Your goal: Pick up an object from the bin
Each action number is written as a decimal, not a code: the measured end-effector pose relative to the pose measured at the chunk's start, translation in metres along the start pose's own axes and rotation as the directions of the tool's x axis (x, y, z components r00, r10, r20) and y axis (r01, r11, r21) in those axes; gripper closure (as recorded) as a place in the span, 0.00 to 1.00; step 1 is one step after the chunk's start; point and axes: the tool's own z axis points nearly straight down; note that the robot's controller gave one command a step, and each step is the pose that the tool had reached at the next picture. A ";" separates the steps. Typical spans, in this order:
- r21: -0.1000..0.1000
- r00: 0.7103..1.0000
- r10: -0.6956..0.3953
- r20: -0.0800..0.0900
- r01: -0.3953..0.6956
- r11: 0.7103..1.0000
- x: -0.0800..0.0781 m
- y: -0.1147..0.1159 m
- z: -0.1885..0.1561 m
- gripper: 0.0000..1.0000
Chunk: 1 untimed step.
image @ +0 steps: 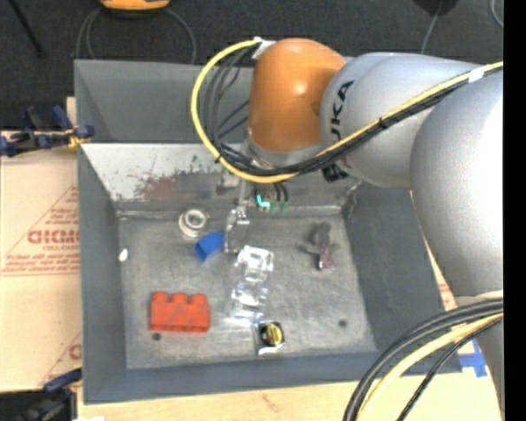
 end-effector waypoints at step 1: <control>0.002 0.983 -0.185 0.004 0.185 0.983 -0.002 -0.016 0.070 0.00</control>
Offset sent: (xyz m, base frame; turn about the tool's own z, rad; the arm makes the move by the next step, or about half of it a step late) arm 0.0016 -0.0147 -0.0686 -0.1877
